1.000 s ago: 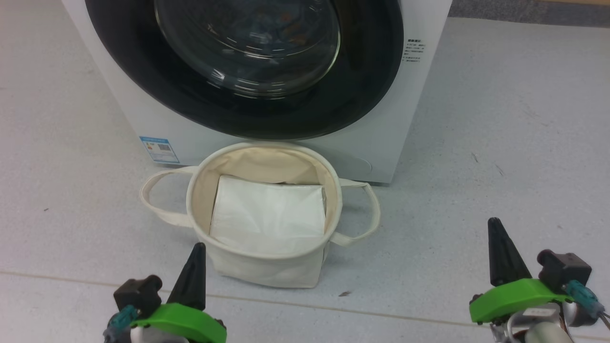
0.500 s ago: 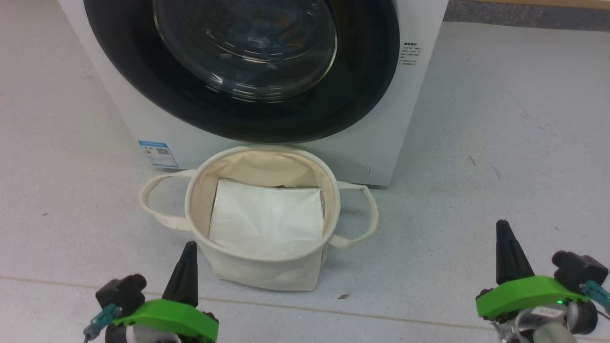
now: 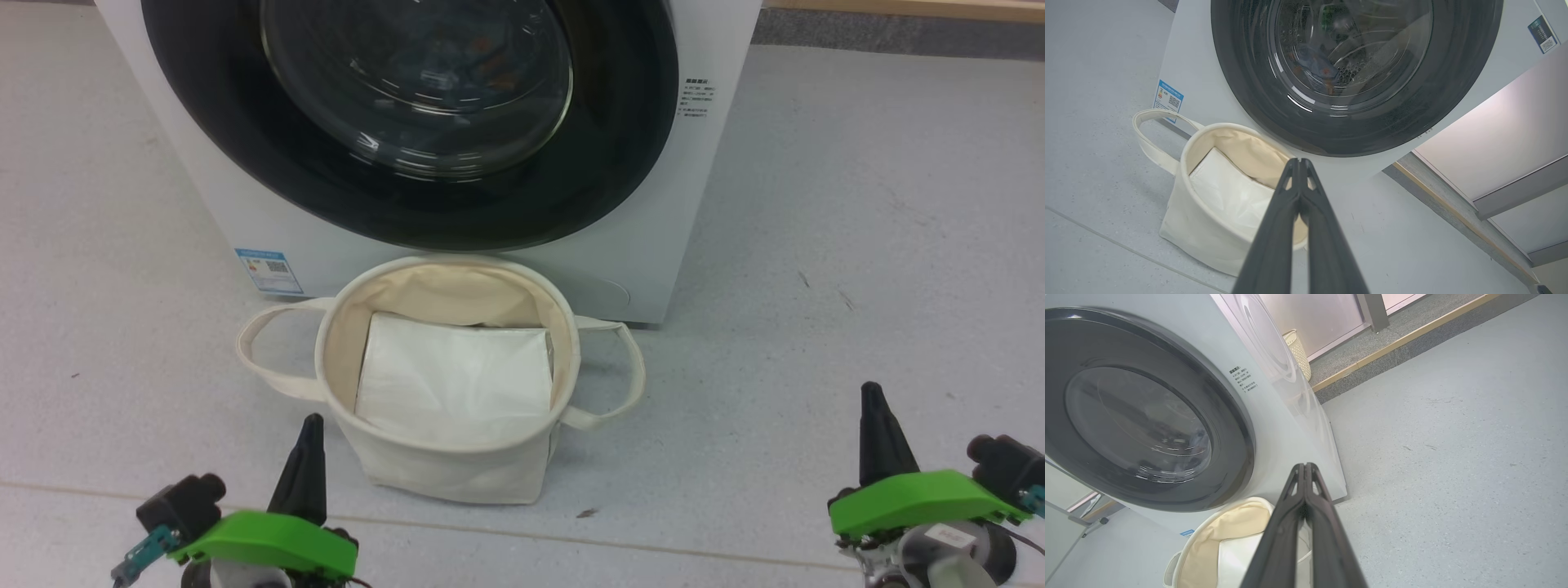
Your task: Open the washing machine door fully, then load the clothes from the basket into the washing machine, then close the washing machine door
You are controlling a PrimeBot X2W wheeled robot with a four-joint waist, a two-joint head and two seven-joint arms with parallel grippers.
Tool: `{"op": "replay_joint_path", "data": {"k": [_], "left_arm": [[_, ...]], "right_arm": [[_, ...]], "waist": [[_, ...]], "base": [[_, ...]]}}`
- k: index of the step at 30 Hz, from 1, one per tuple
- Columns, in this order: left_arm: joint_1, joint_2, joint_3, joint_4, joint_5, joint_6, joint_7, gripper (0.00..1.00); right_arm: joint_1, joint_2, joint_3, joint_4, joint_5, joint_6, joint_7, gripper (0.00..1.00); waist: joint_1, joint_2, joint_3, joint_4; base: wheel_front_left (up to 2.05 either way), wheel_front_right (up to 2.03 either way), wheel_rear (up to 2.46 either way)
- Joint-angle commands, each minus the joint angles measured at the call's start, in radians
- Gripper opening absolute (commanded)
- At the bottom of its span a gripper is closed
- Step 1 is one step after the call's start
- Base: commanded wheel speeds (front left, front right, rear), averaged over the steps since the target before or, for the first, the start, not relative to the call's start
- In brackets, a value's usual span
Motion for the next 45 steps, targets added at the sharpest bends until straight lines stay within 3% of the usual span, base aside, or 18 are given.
{"op": "replay_joint_path", "data": {"k": [1,45], "left_arm": [[-0.020,0.006,0.021,-0.038,-0.022,-0.006,0.007,0.00],[0.021,0.013,0.112,-0.099,-0.503,-0.048,0.137,0.00]], "right_arm": [[-0.023,-0.004,0.000,-0.038,0.025,-0.001,0.005,0.00],[-0.006,-0.002,-0.026,-0.049,0.569,-0.001,0.138,0.00]], "waist": [[-0.0001,0.0000,-0.001,0.000],[-0.0001,0.0000,-0.036,-0.018]], "base": [[0.00,0.00,0.00],[0.00,0.00,0.00]]}}
